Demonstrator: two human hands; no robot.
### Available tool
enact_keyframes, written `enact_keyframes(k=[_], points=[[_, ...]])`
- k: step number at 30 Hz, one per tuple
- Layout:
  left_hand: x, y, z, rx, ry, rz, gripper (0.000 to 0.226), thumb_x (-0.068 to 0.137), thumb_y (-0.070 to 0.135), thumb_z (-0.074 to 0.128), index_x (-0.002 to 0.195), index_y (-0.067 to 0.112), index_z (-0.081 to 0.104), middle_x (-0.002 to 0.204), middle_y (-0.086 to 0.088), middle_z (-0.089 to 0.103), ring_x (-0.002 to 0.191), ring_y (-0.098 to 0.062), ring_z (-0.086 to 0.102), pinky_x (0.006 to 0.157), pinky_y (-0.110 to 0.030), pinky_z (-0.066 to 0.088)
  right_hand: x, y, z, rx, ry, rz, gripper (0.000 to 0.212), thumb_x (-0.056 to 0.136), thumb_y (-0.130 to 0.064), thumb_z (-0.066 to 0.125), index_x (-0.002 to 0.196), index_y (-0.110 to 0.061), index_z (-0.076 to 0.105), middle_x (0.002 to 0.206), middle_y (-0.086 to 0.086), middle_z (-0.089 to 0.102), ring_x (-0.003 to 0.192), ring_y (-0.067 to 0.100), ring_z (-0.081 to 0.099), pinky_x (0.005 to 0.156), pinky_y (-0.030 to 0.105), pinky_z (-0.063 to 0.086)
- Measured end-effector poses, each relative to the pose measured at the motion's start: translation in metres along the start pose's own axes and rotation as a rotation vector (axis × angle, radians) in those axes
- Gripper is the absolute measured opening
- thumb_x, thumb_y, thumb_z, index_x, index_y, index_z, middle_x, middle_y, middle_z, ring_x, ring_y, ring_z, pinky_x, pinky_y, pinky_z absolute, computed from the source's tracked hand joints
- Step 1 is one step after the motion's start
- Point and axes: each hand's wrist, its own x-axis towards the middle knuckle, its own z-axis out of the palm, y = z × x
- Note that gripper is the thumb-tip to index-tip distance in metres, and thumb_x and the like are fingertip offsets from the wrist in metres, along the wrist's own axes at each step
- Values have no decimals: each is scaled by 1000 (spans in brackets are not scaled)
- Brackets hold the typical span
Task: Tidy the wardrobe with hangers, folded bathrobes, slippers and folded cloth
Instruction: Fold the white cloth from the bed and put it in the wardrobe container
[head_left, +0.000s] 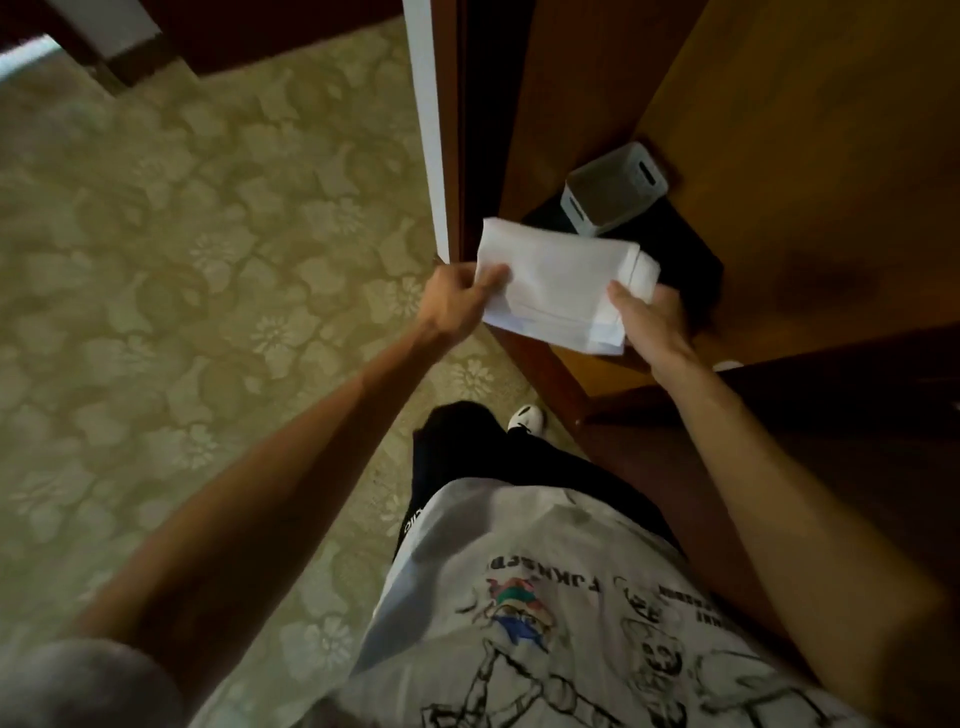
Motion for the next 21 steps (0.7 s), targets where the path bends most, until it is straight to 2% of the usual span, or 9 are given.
enact_keyframes(k=[3, 6, 7, 10, 12, 14, 17, 19, 21], points=[[42, -3, 8, -3, 7, -42, 33, 99, 44, 57, 84, 19, 70, 87, -2, 72, 79, -16, 68, 72, -33, 55, 43, -13, 4, -19, 12, 24, 42, 96, -27, 63, 132, -6, 59, 117, 6, 65, 96, 16, 61, 62, 18, 47], [86, -11, 31, 0, 2, -76, 38, 99, 44, 58, 66, 24, 61, 66, 6, 63, 56, -5, 57, 54, -27, 44, 101, -15, 7, -32, 53, 82, 44, 93, -31, 66, 130, -8, 60, 119, 6, 67, 101, 19, 64, 72, 25, 54], [102, -12, 38, 2, -6, -90, 38, 99, 44, 58, 66, 25, 62, 68, 4, 65, 58, -9, 60, 54, -30, 47, 124, -13, 9, -33, 64, 105, 45, 93, -33, 66, 130, -9, 60, 119, 7, 67, 102, 20, 65, 77, 29, 55], [154, -21, 57, -17, -19, -88, 39, 96, 49, 60, 78, 17, 71, 89, -14, 74, 81, -32, 70, 74, -46, 57, 180, -8, 18, -36, 104, 140, 46, 93, -36, 65, 130, -10, 59, 118, 8, 67, 102, 22, 65, 83, 35, 58], [194, -30, 73, -7, -18, -86, 42, 95, 49, 60, 83, 12, 74, 80, -8, 72, 71, -26, 67, 66, -35, 55, 222, 2, 22, -58, 125, 148, 45, 94, -36, 63, 130, -8, 59, 118, 8, 67, 100, 22, 65, 81, 35, 57], [232, -33, 92, 16, -19, -80, 44, 96, 48, 61, 74, 11, 71, 67, -5, 63, 59, -16, 54, 53, -26, 41, 264, 9, 21, -83, 142, 143, 43, 97, -35, 59, 130, -6, 58, 118, 5, 64, 95, 20, 60, 77, 31, 50], [286, -44, 122, -5, -28, -76, 50, 95, 50, 61, 74, 6, 71, 64, -9, 64, 57, -14, 53, 54, -27, 39, 324, 10, 19, -191, 135, 123, 46, 100, -41, 54, 132, -7, 56, 125, 11, 62, 95, 22, 55, 76, 29, 40], [323, -51, 145, -26, -5, -70, 59, 92, 56, 61, 74, 1, 68, 64, -12, 63, 58, -18, 56, 56, -31, 43, 365, 10, 15, -328, 131, 95, 51, 100, -47, 50, 133, -8, 57, 129, 15, 60, 105, 27, 59, 77, 30, 39], [345, -57, 162, -13, 32, -41, 59, 87, 59, 62, 74, 1, 67, 69, -18, 67, 61, -27, 63, 58, -41, 50, 391, 8, 12, -403, 110, 31, 48, 100, -48, 49, 128, -10, 59, 118, 13, 63, 106, 31, 61, 77, 33, 42]])
